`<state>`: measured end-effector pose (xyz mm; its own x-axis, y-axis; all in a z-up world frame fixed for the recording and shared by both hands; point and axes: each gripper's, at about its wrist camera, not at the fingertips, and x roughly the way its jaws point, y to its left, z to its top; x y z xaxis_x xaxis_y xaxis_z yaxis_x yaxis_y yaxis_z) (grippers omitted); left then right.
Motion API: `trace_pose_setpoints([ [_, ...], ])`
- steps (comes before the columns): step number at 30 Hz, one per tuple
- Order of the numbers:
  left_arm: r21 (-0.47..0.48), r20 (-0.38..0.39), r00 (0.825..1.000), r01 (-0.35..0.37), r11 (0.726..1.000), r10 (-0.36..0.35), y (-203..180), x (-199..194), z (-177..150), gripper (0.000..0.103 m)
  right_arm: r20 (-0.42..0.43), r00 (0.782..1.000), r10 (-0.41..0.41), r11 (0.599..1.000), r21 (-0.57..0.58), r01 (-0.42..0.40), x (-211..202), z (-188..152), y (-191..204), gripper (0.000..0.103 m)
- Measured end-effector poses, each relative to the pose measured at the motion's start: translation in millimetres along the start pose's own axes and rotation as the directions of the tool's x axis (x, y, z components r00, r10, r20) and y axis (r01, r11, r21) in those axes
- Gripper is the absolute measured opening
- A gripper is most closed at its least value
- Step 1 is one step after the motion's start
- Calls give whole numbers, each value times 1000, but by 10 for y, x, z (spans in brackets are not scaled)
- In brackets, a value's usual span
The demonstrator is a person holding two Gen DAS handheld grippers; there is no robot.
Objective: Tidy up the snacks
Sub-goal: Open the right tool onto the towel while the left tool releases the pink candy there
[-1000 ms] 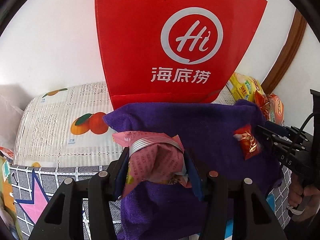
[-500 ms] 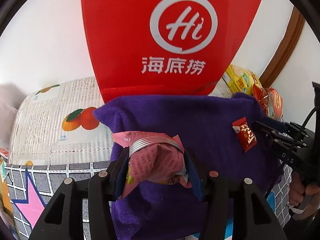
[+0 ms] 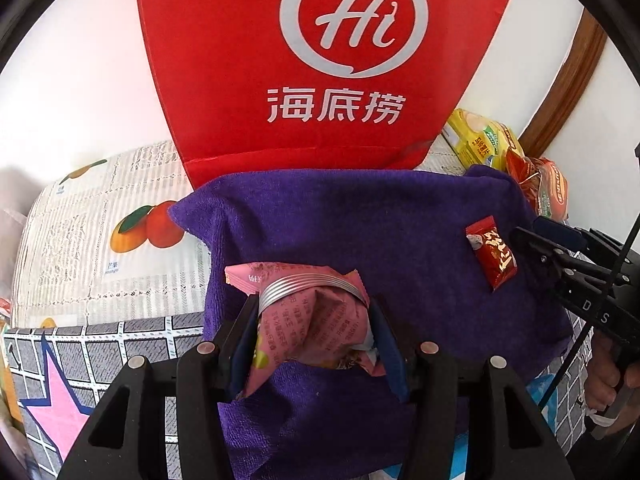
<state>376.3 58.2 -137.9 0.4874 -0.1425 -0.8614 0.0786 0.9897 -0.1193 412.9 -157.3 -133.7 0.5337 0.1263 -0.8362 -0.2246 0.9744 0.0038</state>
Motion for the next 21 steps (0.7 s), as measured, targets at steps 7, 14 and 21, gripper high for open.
trace_pose_setpoints([
  [7,12,-22,1000,5,1000,-5,0,7,8,55,4,1000,-17,1000,-4,17,-57,7,45,57],
  [14,50,21,1000,-4,999,3,-91,-193,21,71,18,999,-26,999,44,25,-186,20,34,58],
  [21,48,68,998,1,999,-4,-114,-462,32,71,3,998,-61,994,86,60,-411,-121,-19,71],
])
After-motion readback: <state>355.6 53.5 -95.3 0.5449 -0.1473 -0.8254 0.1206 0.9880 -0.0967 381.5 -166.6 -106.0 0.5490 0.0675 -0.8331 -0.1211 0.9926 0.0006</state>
